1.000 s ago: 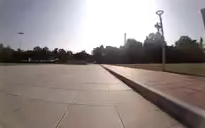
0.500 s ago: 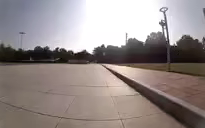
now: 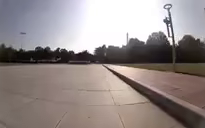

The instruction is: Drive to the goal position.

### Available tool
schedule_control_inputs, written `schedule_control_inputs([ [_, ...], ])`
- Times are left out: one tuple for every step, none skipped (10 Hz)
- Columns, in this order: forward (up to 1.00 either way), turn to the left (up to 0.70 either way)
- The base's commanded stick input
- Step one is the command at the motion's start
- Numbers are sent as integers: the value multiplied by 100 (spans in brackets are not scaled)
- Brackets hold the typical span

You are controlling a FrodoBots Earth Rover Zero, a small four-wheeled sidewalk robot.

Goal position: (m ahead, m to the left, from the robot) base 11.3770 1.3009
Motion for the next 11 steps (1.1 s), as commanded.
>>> schedule_control_inputs([
  [70, 1],
  [70, 1],
  [70, 1],
  [70, 1],
  [70, 1],
  [70, 1],
  [70, 1],
  [70, 1],
  [70, 1],
  [70, 1],
  [70, 1],
])
